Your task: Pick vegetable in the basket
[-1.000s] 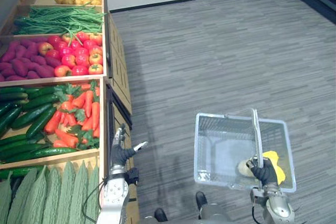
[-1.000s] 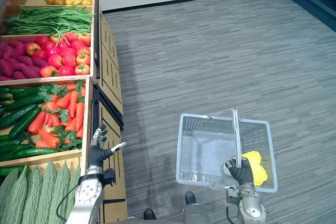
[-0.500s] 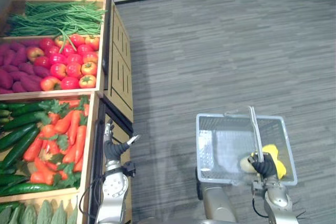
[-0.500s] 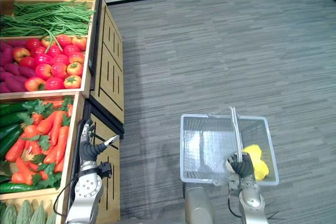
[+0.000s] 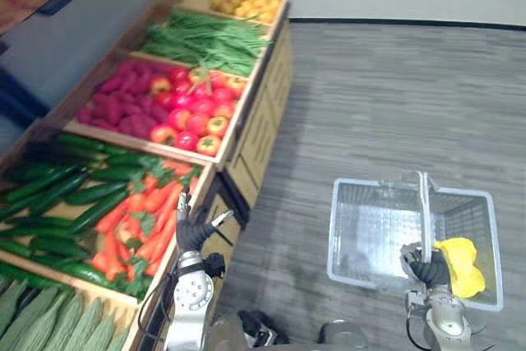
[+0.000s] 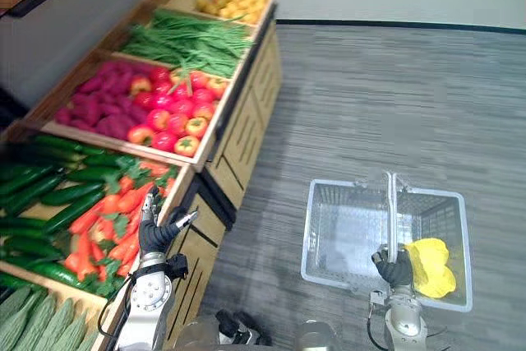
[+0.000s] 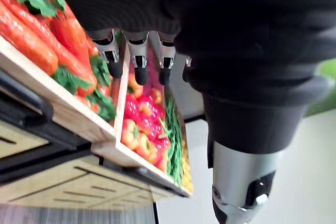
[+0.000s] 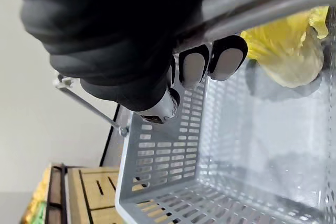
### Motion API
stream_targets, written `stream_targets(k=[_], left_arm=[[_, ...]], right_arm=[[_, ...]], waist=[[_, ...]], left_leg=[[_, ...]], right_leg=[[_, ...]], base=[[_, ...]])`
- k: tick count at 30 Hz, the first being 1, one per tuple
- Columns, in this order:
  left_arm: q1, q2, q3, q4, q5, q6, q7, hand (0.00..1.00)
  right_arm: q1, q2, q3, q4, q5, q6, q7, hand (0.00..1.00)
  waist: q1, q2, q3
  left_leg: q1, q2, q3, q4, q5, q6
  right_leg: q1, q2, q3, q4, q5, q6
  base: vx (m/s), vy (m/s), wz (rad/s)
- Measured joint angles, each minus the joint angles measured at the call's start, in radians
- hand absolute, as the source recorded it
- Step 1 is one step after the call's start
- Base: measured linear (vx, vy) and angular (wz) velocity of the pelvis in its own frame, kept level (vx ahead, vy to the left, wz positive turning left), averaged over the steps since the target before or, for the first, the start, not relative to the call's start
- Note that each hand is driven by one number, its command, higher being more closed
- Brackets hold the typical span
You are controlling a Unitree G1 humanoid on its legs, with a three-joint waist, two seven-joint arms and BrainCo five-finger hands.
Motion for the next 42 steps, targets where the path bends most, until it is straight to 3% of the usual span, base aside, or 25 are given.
stream_targets(k=[1,2,3,4,5,8,10,11,12,13,15,19,25,27,31,36,42], left_arm=[[0.007,-0.001,0.0,0.0,0.0,0.0,0.0,0.0],[0.017,0.001,-0.004,-0.001,0.001,0.001,-0.002,0.0],[0.015,0.009,-0.013,-0.001,0.002,0.002,-0.002,0.0],[0.011,0.02,-0.02,-0.002,0.004,0.003,-0.003,0.0],[0.004,0.023,-0.023,-0.008,0.006,0.004,-0.002,0.0],[0.004,0.04,-0.024,-0.056,0.013,0.004,0.0,0.0],[0.001,0.041,-0.031,-0.082,0.013,0.003,0.001,0.0],[0.006,0.051,-0.034,-0.101,0.012,0.001,0.0,0.0],[0.002,0.057,-0.036,-0.095,0.011,-0.001,0.0,0.0],[0.002,0.026,-0.041,-0.09,0.007,0.001,-0.002,0.0],[-0.012,0.021,-0.059,-0.091,0.003,0.001,-0.005,0.0],[-0.026,0.003,-0.066,-0.092,0.001,0.001,-0.031,0.0],[0.01,0.069,-0.017,-0.095,0.018,0.004,-0.045,0.0],[0.006,0.098,0.008,-0.095,0.043,0.005,-0.045,0.0],[-0.019,0.15,0.009,-0.079,0.095,0.005,-0.046,0.0],[-0.163,0.223,-0.025,0.056,0.209,0.006,-0.045,0.0],[-0.267,0.287,-0.05,0.185,0.278,0.023,-0.039,0.0]], right_arm=[[-0.005,-0.001,0.0,0.008,0.003,0.0,0.0,1.0],[-0.016,-0.001,-0.001,0.028,0.012,0.0,0.0,1.0],[-0.015,0.001,-0.001,0.041,0.025,0.0,0.0,1.0],[-0.014,0.008,-0.001,0.057,0.036,0.0,0.0,1.0],[-0.012,0.024,-0.001,0.065,0.052,0.0,0.0,1.0],[0.017,0.074,0.005,0.032,0.076,-0.001,0.001,1.0],[0.054,0.091,0.017,0.002,0.105,-0.003,0.001,1.0],[0.086,0.103,0.033,-0.017,0.118,-0.003,-0.001,1.0],[0.099,0.106,0.03,-0.012,0.132,-0.003,-0.009,1.0],[0.114,0.081,-0.017,-0.012,0.144,0.0,-0.021,1.0],[0.126,0.038,-0.016,-0.012,0.145,0.001,-0.016,1.0],[0.153,0.043,-0.034,-0.009,0.15,0.004,-0.015,1.0],[0.196,0.085,-0.013,0.005,0.161,0.001,0.004,1.0],[0.177,0.083,-0.002,0.012,0.161,-0.001,0.006,1.0],[0.162,0.062,-0.001,0.039,0.148,-0.01,0.005,1.0],[0.142,0.029,0.003,0.072,0.13,-0.016,0.006,1.0],[0.099,-0.003,0.017,0.136,0.111,-0.025,0.011,1.0]], waist=[[0.002,-0.001,0.0],[-0.007,-0.004,0.0],[-0.011,-0.01,0.0],[-0.018,-0.015,-0.004],[-0.027,-0.017,-0.004],[-0.007,-0.032,-0.006],[-0.005,-0.045,-0.01],[-0.006,-0.079,-0.022],[-0.005,-0.089,-0.023],[0.026,-0.054,-0.041],[0.037,-0.05,-0.038],[0.047,-0.043,-0.039],[0.054,-0.086,-0.089],[0.06,-0.082,-0.089],[0.053,-0.072,-0.093],[0.043,-0.066,-0.094],[0.015,-0.066,-0.09]], left_leg=[[0.01,-0.016,-0.015,-0.008,-0.008,-0.001],[0.032,-0.054,-0.062,-0.027,-0.02,-0.002],[0.05,-0.074,-0.105,-0.034,-0.028,0.002],[0.059,-0.086,-0.15,-0.034,-0.036,0.009],[0.071,-0.088,-0.2,-0.033,-0.043,0.011],[0.095,-0.079,-0.302,-0.011,-0.061,-0.023],[0.078,-0.065,-0.374,0.05,-0.09,-0.055],[0.06,-0.071,-0.421,0.104,-0.124,-0.082],[0.051,-0.066,-0.452,0.134,-0.143,-0.099],[0.023,-0.026,-0.481,0.158,-0.155,-0.118],[-0.005,-0.013,-0.5,0.152,-0.144,-0.134],[-0.017,0.001,-0.556,0.142,-0.117,-0.16],[-0.035,0.001,-0.584,0.049,-0.067,-0.169],[-0.043,0.001,-0.589,0.014,-0.037,-0.176],[-0.048,0.002,-0.601,-0.049,0.036,-0.184],[-0.018,-0.01,-0.613,-0.154,0.118,-0.19],[-0.01,-0.016,-0.632,-0.207,0.156,-0.198]], right_leg=[[-0.006,-0.015,0.0,0.051,-0.002,0.003],[-0.041,-0.053,0.024,0.201,0.007,-0.012],[-0.09,-0.07,0.088,0.329,0.012,-0.048],[-0.133,-0.045,0.191,0.402,-0.03,-0.061],[-0.185,0.022,0.328,0.429,-0.073,-0.058],[-0.326,0.154,0.581,0.384,-0.101,-0.044],[-0.365,0.196,0.681,0.303,-0.088,-0.034],[-0.364,0.183,0.71,0.182,0.015,-0.026],[-0.366,0.175,0.693,0.204,0.019,0.005],[-0.371,0.198,0.662,0.192,0.015,-0.014],[-0.384,0.199,0.631,0.174,0.024,-0.027],[-0.34,0.189,0.561,0.121,0.053,-0.037],[-0.295,0.153,0.48,0.006,0.097,-0.033],[-0.295,0.153,0.466,-0.03,0.113,-0.034],[-0.296,0.154,0.441,-0.068,0.145,-0.047],[-0.298,0.155,0.431,-0.095,0.171,-0.059],[-0.298,0.156,0.414,-0.111,0.18,-0.064]], base=[[0.25,0.126,0.88],[0.2,0.091,0.93],[0.25,0.051,1.23],[0.26,-0.043,1.41],[0.3,-0.113,1.4],[0.22,-0.16,1.05],[0.27,-0.328,1.33],[0.22,-0.295,1.5],[0.24,-0.276,1.07],[0.21,-0.21,0.51],[0.15,-0.174,0.39],[-0.04,-0.051,0.49],[-0.11,-0.031,0.56],[-0.05,-0.039,0.18],[0.0,-0.045,0.17],[0.02,-0.046,0.04],[-0.01,-0.025,0.09]])
